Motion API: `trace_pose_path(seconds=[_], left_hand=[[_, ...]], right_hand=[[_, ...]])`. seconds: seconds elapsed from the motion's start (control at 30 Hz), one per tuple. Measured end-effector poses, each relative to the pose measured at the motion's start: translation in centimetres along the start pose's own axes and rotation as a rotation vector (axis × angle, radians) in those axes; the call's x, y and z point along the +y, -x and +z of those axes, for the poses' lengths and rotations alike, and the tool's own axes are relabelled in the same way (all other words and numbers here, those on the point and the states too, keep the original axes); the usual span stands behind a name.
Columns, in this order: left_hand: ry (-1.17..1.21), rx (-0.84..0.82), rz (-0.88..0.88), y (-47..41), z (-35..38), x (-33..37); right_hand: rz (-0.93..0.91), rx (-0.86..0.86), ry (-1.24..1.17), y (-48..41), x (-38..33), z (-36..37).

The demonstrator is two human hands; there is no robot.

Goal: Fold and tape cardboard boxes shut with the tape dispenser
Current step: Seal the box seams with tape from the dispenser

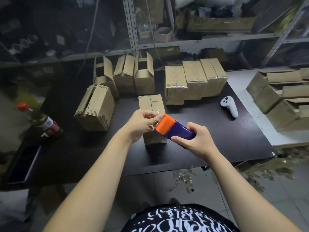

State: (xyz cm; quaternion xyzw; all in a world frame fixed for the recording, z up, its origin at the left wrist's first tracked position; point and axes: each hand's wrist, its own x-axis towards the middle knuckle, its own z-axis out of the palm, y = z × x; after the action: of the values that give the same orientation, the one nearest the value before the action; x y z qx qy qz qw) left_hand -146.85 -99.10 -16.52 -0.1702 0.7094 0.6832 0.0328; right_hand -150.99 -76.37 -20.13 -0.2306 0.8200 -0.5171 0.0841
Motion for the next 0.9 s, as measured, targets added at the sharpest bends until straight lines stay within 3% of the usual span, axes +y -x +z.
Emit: trace_pose_path(seconds=[0.13,0.3,0.47,0.6,0.77,0.9], left_hand=[[-0.273,0.19,0.194,-0.1,0.4,0.5],[-0.51,0.221,0.381,-0.2,0.8,1.3],[-0.481,0.446,0.468,-0.9,-2.6,3.1],[-0.667,0.316,0.57,-0.7,-3.5,5.0],[-0.611,0.308,0.689,-0.9,-1.7,4.4],[-0.639,0.137,0.761,-0.5,0.4,3.6]], right_hand=[[-0.03,0.02,0.059,-0.4,-0.2,0.4],[-0.042,-0.012,0.074,-0.7,0.5,1.0],[0.097,-0.022,0.167,0.3,4.3,0.1],[0.178,0.013,0.231,0.7,6.2,-0.1],[0.28,0.08,0.286,-0.2,6.1,0.3],[0.415,0.12,0.304,-0.8,5.9,1.1]])
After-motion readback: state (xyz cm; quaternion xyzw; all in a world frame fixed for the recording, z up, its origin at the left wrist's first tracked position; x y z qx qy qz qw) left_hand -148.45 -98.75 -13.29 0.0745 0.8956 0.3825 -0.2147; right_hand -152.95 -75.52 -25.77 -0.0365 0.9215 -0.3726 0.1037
